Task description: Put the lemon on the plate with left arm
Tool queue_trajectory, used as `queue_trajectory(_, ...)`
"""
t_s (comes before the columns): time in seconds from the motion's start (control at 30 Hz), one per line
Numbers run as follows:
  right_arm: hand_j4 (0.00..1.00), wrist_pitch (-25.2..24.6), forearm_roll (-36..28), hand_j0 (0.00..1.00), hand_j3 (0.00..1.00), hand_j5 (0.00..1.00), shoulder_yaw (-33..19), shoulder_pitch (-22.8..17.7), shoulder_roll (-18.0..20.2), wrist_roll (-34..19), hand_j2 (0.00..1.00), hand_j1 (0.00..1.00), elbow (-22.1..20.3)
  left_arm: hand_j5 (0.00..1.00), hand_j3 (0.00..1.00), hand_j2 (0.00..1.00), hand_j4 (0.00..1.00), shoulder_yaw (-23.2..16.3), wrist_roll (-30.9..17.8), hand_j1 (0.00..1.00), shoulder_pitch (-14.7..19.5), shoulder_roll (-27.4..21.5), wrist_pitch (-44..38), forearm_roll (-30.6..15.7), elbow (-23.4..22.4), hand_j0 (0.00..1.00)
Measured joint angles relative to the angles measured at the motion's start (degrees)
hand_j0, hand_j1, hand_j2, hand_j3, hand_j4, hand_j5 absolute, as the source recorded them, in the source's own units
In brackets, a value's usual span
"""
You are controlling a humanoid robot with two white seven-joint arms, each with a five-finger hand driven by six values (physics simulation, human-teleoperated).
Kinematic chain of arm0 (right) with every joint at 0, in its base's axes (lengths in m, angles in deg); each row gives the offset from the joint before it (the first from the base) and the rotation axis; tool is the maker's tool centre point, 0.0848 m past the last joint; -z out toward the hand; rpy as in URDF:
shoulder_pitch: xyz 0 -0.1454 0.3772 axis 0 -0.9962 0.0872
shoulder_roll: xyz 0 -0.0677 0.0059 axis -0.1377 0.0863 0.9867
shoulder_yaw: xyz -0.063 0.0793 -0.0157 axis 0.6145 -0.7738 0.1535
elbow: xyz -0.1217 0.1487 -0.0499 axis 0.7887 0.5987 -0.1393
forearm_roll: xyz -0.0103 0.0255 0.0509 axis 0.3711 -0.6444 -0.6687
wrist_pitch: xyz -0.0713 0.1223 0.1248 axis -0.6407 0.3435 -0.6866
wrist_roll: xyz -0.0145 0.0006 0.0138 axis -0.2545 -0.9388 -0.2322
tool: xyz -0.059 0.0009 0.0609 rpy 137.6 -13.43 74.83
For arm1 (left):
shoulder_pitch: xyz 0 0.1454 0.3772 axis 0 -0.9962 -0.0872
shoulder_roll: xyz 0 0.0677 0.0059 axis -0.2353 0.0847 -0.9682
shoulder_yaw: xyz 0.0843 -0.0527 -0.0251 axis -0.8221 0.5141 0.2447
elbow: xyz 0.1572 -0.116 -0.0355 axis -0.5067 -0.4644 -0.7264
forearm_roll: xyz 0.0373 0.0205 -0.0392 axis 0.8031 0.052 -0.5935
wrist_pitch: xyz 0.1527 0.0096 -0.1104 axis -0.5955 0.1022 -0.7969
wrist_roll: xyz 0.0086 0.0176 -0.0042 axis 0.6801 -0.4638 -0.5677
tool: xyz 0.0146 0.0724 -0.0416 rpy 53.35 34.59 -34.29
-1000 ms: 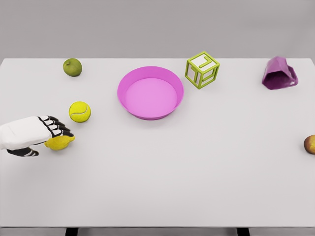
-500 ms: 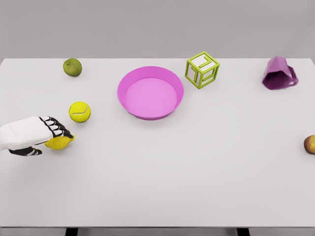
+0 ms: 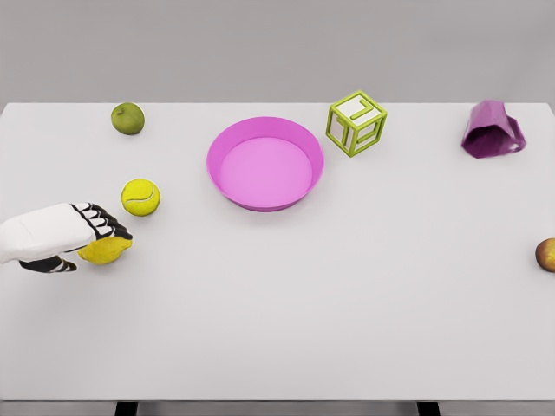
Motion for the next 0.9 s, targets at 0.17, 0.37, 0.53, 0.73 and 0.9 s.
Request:
queue_trajectory(0.17,1.0,0.0,0.0,1.0,1.0,1.0,0.0,0.09,0.0,0.0,1.0,1.0,-0.01,0.89,0.89,0.89,0.89,-0.02,0.0,0.89,0.53,0.69,0.0,0.54,-0.33,0.89)
queue_trajectory(0.37,1.0,0.0,0.0,1.0,1.0,1.0,0.0,0.09,0.0,0.0,1.0,1.0,-0.02,0.89,0.89,0.89,0.89,-0.02,0.0,0.89,0.79,1.17,0.0,0.8,-0.58,0.89)
queue_trajectory(0.53,1.0,0.0,-0.02,1.0,1.0,1.0,0.0,0.09,0.0,0.0,1.0,1.0,-0.01,0.89,0.89,0.89,0.89,-0.02,0.0,0.89,0.97,1.94,0.0,1.12,-1.2,0.89)
queue_trajectory(0.73,1.0,0.0,-0.01,1.0,1.0,1.0,0.0,0.09,0.0,0.0,1.0,1.0,-0.01,0.89,0.89,0.89,0.89,-0.06,0.0,0.89,1.14,2.28,0.0,1.48,-1.61,0.89)
queue_trajectory(0.9,1.0,0.0,-0.01,1.0,1.0,1.0,0.0,0.09,0.0,0.0,1.0,1.0,0.01,0.89,0.89,0.89,0.89,-0.12,0.0,0.89,1.23,2.86,0.0,1.63,-2.03,0.89)
